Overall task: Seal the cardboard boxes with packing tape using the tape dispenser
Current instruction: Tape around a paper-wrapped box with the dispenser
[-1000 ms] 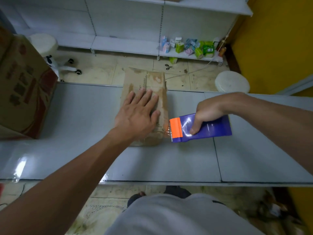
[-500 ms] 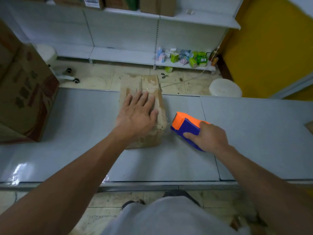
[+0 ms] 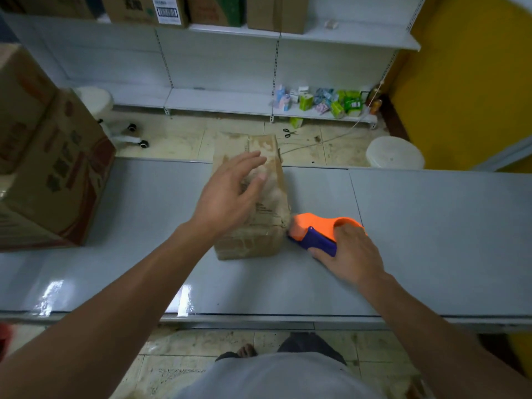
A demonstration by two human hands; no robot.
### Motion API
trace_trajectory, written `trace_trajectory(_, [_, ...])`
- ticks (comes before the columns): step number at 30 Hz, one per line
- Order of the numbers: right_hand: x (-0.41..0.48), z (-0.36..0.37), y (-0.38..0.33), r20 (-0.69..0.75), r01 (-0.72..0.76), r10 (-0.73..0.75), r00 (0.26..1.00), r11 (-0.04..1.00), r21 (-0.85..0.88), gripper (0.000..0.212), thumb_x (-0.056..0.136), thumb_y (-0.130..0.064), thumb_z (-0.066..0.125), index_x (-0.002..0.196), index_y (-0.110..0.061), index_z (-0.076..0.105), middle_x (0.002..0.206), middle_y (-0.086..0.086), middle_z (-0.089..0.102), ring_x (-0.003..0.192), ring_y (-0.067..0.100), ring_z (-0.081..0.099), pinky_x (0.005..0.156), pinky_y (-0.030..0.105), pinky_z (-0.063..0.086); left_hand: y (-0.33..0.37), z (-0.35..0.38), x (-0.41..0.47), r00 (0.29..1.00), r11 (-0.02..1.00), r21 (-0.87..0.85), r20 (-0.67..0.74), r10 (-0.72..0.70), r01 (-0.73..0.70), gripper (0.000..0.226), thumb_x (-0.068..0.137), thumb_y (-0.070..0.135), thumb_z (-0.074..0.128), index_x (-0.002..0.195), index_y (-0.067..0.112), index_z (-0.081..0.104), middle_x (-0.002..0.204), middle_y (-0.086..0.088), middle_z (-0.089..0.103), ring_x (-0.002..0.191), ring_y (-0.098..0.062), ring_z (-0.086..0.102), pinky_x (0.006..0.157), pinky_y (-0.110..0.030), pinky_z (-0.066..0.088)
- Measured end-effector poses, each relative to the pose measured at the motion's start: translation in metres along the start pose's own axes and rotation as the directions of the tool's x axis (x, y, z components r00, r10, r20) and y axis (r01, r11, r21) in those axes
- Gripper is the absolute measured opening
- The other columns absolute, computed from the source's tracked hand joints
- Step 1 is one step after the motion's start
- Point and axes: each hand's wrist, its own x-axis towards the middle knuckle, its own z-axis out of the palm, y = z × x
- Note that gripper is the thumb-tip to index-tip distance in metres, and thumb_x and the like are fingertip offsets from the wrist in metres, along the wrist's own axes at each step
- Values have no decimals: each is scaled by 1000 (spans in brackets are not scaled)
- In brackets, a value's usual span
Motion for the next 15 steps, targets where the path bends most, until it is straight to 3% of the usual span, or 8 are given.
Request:
trace_trajectory(2, [-4, -10, 1, -12, -9, 9, 1000, 1000, 30, 59, 82, -65, 54, 103, -11, 60, 114, 7, 58, 105, 29, 51, 79, 32, 41, -4, -11, -8, 998, 997, 56, 16, 54, -55, 40, 99, 40, 50, 136, 26, 57, 145, 13, 47, 137, 3, 31, 113, -24, 23])
trace_trajectory(4, [-9, -28, -3, -167, 7, 23, 986, 984, 179, 48, 85, -59, 57, 101, -14, 65, 114, 1, 61, 105, 25, 54, 74, 27, 39, -14, -22, -20, 991, 987, 113, 79, 104, -113, 52, 95, 55, 49, 138, 26, 55, 146, 15, 45, 137, 6, 25, 113, -22, 18])
trace_trajectory(6, [-12, -50, -23, -394, 176, -18, 919, 913, 369, 42, 87, -52, 58, 108, -17, 68, 118, -3, 64, 111, 18, 56, 83, 25, 43, -29, -26, -30, 969, 962, 181, 177, 172, -204, 66, 90, 65, 40, 141, 24, 50, 149, 10, 42, 143, -1, 22, 119, -29, 16])
trace_trajectory(8, [-6, -63, -48, -516, 425, -177, 838, 805, 414, 47, 89, -48, 56, 120, -13, 66, 127, -2, 62, 119, 14, 53, 99, 21, 38, -43, -26, -33, 938, 925, 248, 269, 218, -286, 76, 89, 72, 32, 146, 23, 42, 154, 5, 35, 148, -10, 18, 122, -38, 14])
trace_trajectory(11, [18, -65, -78, -444, 616, -465, 766, 728, 299, 60, 92, -52, 49, 134, -10, 56, 141, 5, 52, 135, 18, 41, 114, 29, 27, -56, -21, -30, 906, 874, 320, 335, 258, -367, 85, 87, 78, 24, 150, 22, 33, 157, 3, 25, 149, -14, 11, 121, -38, 7])
trace_trajectory(15, [44, -46, -87, -301, 700, -637, 709, 685, 200, 73, 93, -62, 37, 143, -10, 44, 151, 6, 41, 144, 19, 28, 121, 37, 13, -70, -14, -27, 888, 820, 378, 339, 310, -430, 85, 90, 74, 25, 150, 15, 34, 157, -2, 29, 148, -18, 15, 122, -35, 4])
